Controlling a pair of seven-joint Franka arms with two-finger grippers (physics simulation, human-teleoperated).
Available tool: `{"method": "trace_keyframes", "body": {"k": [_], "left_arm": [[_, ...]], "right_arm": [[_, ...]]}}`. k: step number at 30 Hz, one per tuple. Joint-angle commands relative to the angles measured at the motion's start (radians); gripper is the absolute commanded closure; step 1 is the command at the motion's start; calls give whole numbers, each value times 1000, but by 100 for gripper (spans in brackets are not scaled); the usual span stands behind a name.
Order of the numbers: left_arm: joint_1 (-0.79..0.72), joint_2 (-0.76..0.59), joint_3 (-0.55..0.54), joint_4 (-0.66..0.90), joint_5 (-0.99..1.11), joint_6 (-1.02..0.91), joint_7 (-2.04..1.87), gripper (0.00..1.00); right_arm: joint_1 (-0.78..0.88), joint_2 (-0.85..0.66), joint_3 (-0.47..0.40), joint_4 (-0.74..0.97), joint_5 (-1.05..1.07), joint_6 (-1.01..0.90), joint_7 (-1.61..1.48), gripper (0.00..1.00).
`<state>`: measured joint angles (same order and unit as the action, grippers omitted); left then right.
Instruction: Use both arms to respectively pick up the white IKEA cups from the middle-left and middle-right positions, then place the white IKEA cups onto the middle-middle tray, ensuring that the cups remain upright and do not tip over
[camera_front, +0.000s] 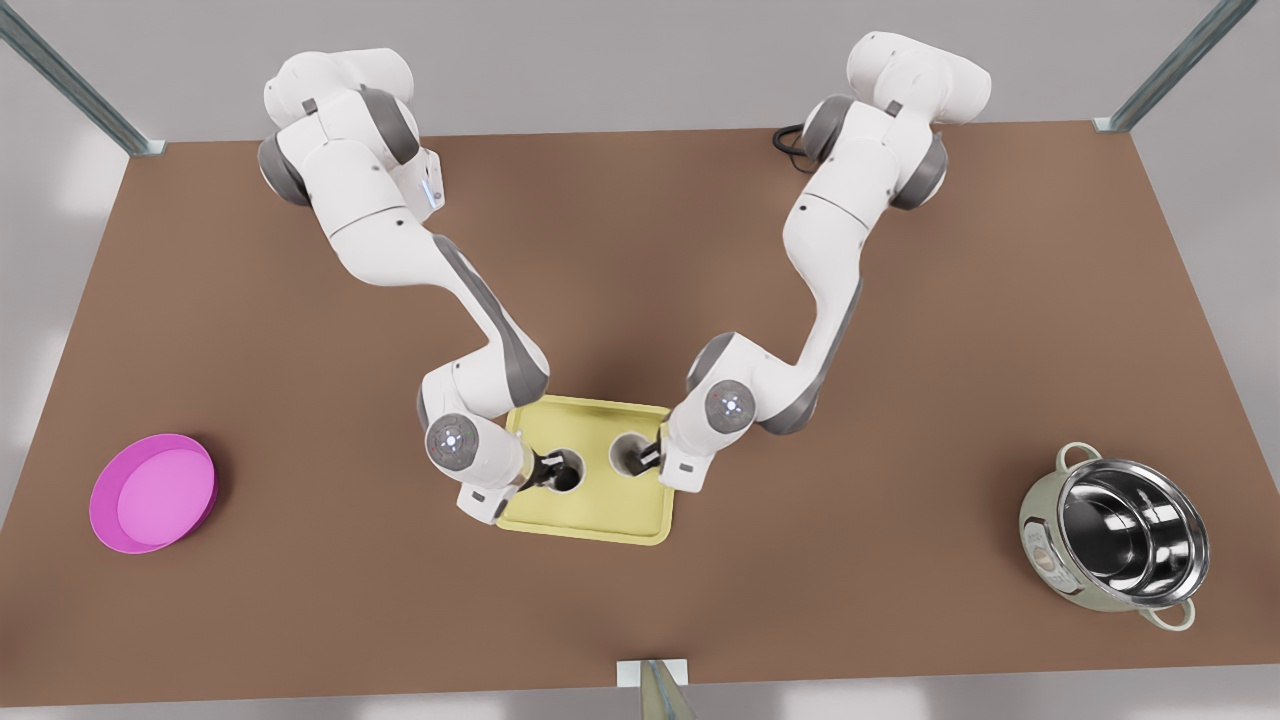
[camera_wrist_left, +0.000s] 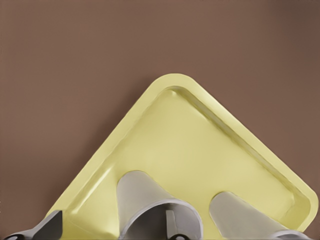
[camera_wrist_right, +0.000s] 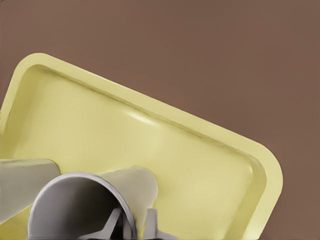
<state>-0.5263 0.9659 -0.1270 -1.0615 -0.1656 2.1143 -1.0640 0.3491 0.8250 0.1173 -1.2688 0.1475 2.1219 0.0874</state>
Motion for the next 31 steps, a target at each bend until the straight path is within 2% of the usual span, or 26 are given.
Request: {"method": "trace_keyframes", "body": {"k": [1, 6, 9, 11, 13, 14, 15, 16, 17, 18, 19, 20, 21, 23, 31], "left_arm": [[2, -16, 0, -6, 6, -40, -197, 0], [3, -78, 0, -49, 5, -117, -200, 0], [32, -199, 3, -46, 31, -345, -149, 0], [152, -280, 4, -22, 162, -548, 136, 0], [319, -323, 4, 14, 219, -718, 570, 0], [357, -380, 4, 12, 218, -751, 639, 0], [368, -521, 6, -84, 222, -758, 742, 0], [388, -711, 6, -306, 241, -663, 849, 0], [404, -779, 6, -342, 233, -689, 857, 0], [402, -768, 6, -330, 232, -703, 848, 0], [404, -750, 6, -288, 199, -708, 848, 0], [405, -747, 6, -282, 199, -715, 849, 0], [407, -745, 6, -281, 198, -715, 849, 0], [408, -747, 3, -288, 190, -740, 846, 0], [417, -747, 4, -290, 192, -738, 854, 0]], "right_arm": [[-1, -1, 1, 0, 6, 23, 2, 0], [-10, 0, 9, -1, 7, 27, -1, 0], [-36, -14, 33, -1, 9, 13, -6, 0], [-93, -70, 53, -3, 9, -40, -9, 0], [-208, -129, 38, 0, -8, -220, -1, 0], [-253, -132, -22, 2, -94, -353, 2, 0], [-246, -135, -119, 66, -180, -466, -9, 0], [-256, -138, -151, 128, -194, -528, -37, 0], [-248, -194, -188, 132, -272, -560, -47, 0], [-256, -282, -179, 118, -355, -577, -80, 0], [-299, -357, -171, 105, -347, -577, -149, 0], [-312, -446, -166, 42, -347, -585, -149, 0], [-334, -579, -127, -73, -347, -586, -143, 0], [-374, -707, -87, -188, -315, -596, -141, 0], [-381, -735, -88, -195, -306, -635, -152, 0]]}}
